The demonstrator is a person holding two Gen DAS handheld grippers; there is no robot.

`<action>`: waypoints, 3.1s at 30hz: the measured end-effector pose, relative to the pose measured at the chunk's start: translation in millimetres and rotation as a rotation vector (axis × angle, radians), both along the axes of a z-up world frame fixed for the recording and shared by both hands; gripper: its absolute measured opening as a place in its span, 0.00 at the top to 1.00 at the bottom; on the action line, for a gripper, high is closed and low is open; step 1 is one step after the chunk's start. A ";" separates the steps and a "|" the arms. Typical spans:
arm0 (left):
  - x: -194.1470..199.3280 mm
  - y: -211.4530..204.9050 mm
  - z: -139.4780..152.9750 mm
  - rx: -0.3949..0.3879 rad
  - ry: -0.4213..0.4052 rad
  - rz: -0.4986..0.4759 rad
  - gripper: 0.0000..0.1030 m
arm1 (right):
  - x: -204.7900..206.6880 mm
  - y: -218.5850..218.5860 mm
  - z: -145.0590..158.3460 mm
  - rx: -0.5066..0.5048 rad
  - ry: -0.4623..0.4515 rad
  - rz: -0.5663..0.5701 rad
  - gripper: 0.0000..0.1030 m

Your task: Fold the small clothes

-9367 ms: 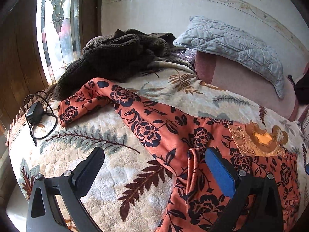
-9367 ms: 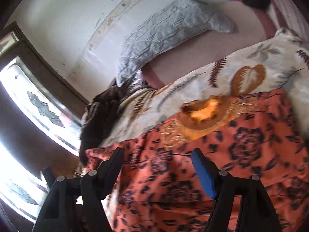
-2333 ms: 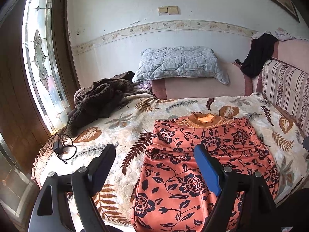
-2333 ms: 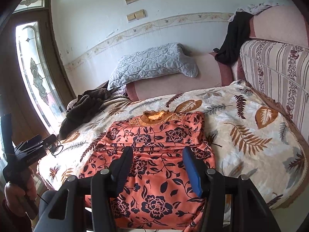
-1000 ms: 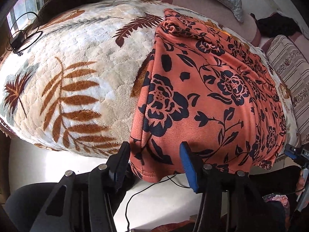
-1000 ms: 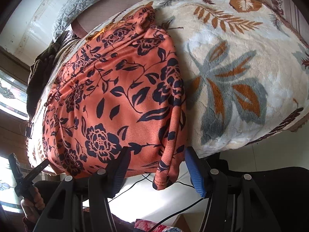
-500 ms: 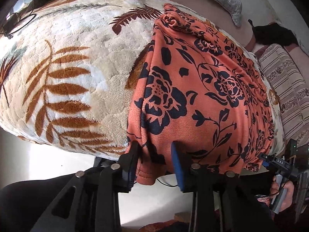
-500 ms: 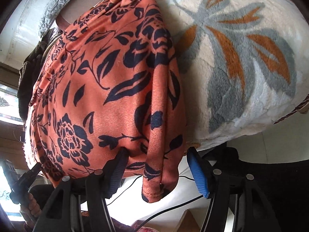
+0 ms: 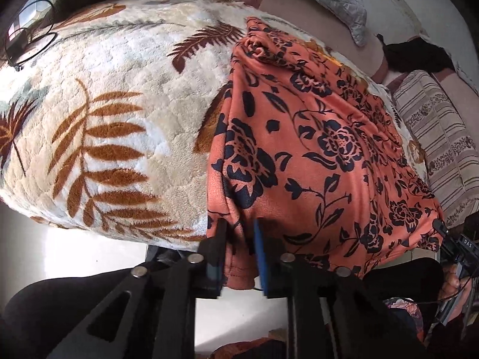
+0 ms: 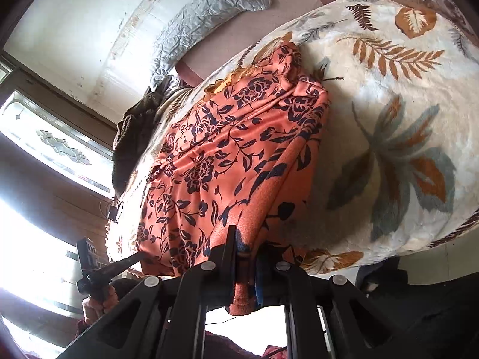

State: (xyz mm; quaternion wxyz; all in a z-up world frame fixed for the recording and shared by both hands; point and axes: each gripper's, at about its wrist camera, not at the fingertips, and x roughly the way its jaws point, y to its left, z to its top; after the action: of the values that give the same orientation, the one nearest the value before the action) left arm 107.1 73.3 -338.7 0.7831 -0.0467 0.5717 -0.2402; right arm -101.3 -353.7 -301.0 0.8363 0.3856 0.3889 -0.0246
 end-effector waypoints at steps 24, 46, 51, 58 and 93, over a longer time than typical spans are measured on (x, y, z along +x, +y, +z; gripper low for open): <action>18.8 -3.1 80.8 -0.147 -0.096 -0.062 0.93 | -5.8 -18.7 31.0 0.050 -0.092 -0.043 0.91; 158.5 -53.2 148.3 -0.126 -0.159 -0.047 0.93 | 103.4 -102.8 79.6 0.144 -0.247 -0.148 0.91; 251.1 -104.9 135.5 -0.114 -0.130 -0.028 0.93 | 176.2 -163.7 69.2 0.191 -0.278 -0.274 0.91; 348.7 -160.5 54.2 -0.118 -0.015 0.045 0.92 | 255.7 -237.1 -16.4 0.297 -0.256 -0.480 0.87; 170.1 -90.6 -14.3 -0.461 0.170 0.423 0.22 | 164.7 -93.8 -83.1 0.542 -0.043 -0.385 0.27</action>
State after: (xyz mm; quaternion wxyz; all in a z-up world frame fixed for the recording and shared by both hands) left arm 277.3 -17.3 -353.0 0.7338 -0.3608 0.5433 -0.1905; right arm 63.3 -447.5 -384.1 0.6913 0.6610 0.2836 -0.0697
